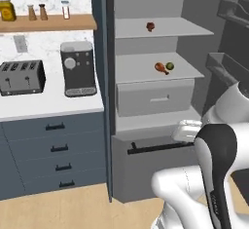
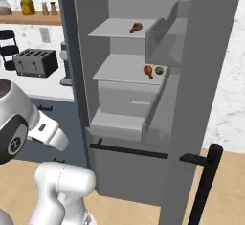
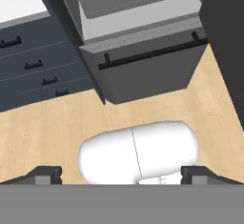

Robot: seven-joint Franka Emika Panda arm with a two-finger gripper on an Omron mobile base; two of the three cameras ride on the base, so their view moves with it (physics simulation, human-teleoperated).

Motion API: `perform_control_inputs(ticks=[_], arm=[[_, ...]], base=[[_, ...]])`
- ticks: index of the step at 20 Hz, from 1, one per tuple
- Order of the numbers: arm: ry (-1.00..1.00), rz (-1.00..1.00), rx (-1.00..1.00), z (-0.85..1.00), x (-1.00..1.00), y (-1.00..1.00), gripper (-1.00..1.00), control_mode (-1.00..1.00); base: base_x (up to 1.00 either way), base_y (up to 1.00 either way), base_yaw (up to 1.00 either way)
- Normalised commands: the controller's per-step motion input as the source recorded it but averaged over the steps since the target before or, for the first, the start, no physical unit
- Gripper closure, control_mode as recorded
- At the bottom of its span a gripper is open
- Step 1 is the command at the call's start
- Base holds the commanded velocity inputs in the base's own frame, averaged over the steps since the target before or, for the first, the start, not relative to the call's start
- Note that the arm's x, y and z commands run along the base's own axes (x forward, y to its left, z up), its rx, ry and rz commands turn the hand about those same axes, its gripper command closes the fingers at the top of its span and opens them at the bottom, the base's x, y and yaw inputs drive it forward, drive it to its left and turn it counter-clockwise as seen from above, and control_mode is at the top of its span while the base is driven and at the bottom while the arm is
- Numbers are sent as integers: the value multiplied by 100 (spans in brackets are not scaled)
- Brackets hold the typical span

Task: Place one lime and one chicken drumstick in each tupperware on the nearby counter, to pack two identical lunches.

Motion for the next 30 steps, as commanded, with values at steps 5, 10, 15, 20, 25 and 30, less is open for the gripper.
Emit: perform_control_inputs(ticks=[5, 10, 15, 20, 25, 30], arm=[[0, 0, 0, 0, 0, 0, -100, 100], [0, 0, 0, 0, 0, 0, -100, 100], [0, 0, 0, 0, 0, 0, -100, 100], [0, 0, 0, 0, 0, 0, -100, 100], [0, 0, 0, 0, 0, 0, -100, 100], [-3, 0, 0, -2, 47, -27, -100, -100]], base=[[89, -5, 0], [66, -50, 0], [52, -50, 0], [60, -2, -1], [62, -5, 0], [11, -4, 0]])
